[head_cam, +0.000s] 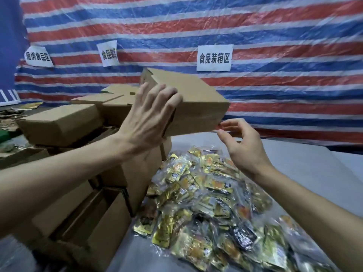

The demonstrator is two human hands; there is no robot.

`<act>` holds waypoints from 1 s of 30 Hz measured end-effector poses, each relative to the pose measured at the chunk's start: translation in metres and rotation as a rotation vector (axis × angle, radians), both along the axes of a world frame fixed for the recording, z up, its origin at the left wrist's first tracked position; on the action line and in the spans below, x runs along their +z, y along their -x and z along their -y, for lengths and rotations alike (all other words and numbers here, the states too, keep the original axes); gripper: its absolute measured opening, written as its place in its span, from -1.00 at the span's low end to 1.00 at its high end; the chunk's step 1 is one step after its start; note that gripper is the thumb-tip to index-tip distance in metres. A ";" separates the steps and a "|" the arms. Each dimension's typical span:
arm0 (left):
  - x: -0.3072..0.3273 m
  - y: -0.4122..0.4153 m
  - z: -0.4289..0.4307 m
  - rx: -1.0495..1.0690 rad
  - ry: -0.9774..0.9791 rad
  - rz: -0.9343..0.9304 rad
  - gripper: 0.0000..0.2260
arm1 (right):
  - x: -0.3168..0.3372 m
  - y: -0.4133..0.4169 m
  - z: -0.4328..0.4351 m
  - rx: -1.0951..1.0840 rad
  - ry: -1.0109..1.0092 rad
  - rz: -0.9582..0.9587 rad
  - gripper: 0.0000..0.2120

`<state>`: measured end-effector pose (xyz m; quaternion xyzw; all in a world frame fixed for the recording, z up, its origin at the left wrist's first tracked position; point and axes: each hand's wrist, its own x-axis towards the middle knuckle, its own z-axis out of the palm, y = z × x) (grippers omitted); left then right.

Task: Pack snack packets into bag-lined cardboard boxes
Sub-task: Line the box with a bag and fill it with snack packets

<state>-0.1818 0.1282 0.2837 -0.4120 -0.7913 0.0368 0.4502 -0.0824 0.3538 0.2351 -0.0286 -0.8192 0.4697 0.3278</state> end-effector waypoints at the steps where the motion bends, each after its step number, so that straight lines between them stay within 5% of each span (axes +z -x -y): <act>1: -0.009 -0.010 -0.005 -0.070 0.007 -0.010 -0.28 | -0.002 -0.011 -0.010 -0.073 0.015 0.007 -0.77; 5: -0.063 -0.058 -0.041 -0.337 -0.065 -0.024 -0.35 | -0.020 -0.060 -0.051 -0.215 0.331 0.190 -0.54; 12: -0.161 -0.120 -0.061 -0.552 0.002 -0.016 -0.26 | -0.080 -0.155 -0.099 0.097 0.849 0.687 -0.28; 15: -0.188 -0.138 -0.065 -0.580 0.082 0.088 -0.11 | -0.106 -0.187 -0.113 0.200 0.957 0.755 -0.43; 20: -0.198 -0.147 -0.052 -0.435 0.048 0.669 0.27 | -0.150 -0.224 -0.115 0.232 0.954 0.732 -0.42; 22: -0.205 -0.152 -0.050 -0.440 -0.046 1.123 0.30 | -0.165 -0.231 -0.109 0.237 1.028 0.665 -0.46; 25: -0.219 -0.165 -0.055 -0.446 -0.290 1.851 0.34 | -0.188 -0.240 -0.098 0.235 0.966 0.632 -0.21; 27: -0.233 -0.168 -0.059 -0.436 -0.408 2.019 0.22 | -0.202 -0.247 -0.090 0.238 0.805 0.681 -0.02; 30: -0.252 -0.170 -0.064 -0.437 -0.470 2.028 -0.02 | -0.218 -0.254 -0.085 0.204 0.656 0.762 0.08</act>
